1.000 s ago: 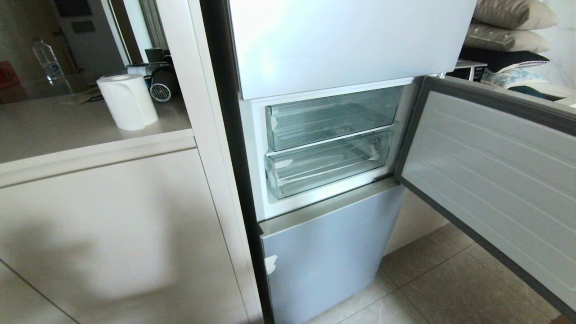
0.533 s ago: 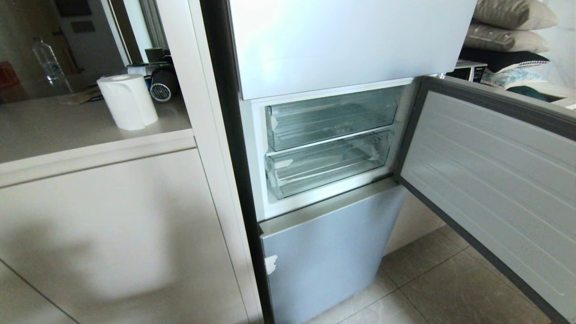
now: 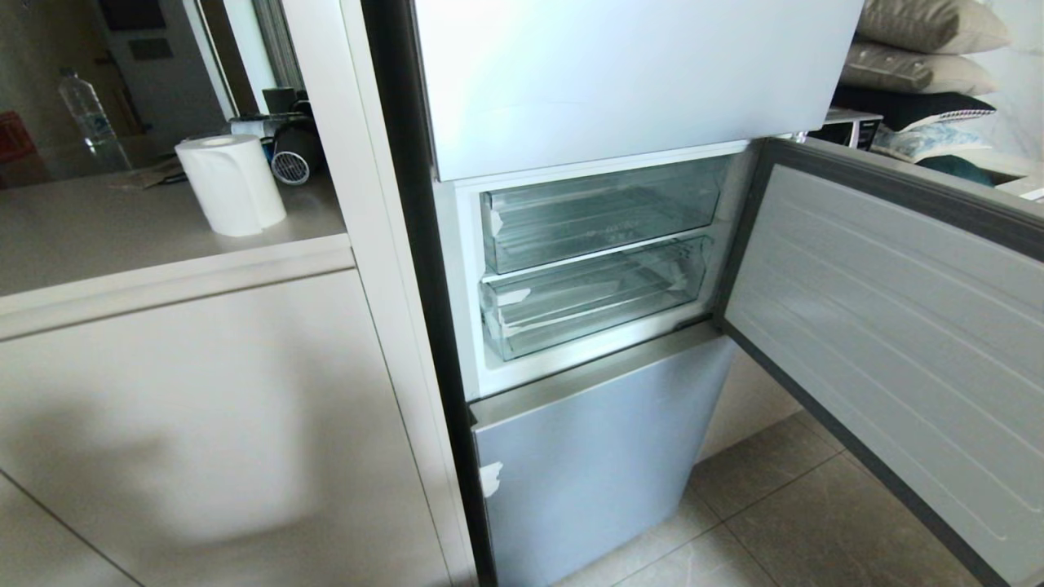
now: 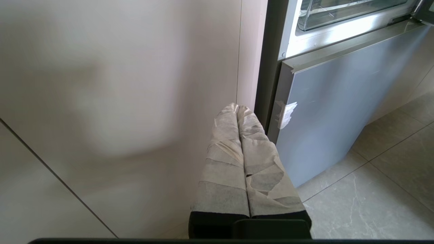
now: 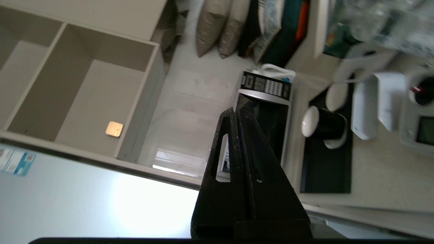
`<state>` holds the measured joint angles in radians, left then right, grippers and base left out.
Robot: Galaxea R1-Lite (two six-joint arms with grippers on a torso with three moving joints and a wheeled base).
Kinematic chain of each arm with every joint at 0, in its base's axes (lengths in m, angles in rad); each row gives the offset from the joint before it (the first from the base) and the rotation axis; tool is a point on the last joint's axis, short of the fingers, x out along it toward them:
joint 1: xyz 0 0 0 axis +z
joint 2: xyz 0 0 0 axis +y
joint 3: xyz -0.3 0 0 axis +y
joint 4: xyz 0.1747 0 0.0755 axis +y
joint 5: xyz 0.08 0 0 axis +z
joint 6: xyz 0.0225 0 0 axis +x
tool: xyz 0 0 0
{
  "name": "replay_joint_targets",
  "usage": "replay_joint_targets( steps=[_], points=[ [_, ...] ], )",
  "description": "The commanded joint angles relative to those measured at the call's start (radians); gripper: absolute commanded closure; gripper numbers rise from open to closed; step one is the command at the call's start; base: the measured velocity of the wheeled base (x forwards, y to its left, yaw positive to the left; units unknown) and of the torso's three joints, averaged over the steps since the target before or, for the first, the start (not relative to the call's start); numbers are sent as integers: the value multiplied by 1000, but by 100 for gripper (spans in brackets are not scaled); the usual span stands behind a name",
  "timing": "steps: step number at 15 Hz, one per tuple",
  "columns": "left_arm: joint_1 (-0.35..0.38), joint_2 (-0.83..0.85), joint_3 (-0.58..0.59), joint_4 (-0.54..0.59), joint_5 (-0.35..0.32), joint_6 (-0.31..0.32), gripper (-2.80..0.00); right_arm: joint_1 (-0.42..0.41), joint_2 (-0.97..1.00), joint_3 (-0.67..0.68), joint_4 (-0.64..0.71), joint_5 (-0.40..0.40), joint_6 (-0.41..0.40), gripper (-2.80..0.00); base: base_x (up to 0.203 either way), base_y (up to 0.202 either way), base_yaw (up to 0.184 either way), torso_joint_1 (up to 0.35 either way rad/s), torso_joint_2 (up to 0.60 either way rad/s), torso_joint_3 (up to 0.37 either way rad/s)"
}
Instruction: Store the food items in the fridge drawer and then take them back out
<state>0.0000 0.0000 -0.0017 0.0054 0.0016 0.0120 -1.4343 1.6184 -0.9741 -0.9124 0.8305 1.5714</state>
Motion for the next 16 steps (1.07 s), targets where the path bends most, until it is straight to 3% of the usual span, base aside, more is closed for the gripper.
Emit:
replay_joint_targets(
  steps=[1,9,13,16],
  points=[
    [0,0,0,-1,0,0,0,39,45,59,24,81,5,0,0,0,0,0,0,0],
    [0,0,0,1,1,0,0,300,37,232,129,242,28,0,0,0,0,0,0,0],
    [0,0,0,1,1,0,0,454,-6,308,150,257,27,0,0,0,0,0,0,0],
    [0,0,0,1,0,0,0,633,-38,338,151,247,28,0,0,0,0,0,0,0]
  ],
)
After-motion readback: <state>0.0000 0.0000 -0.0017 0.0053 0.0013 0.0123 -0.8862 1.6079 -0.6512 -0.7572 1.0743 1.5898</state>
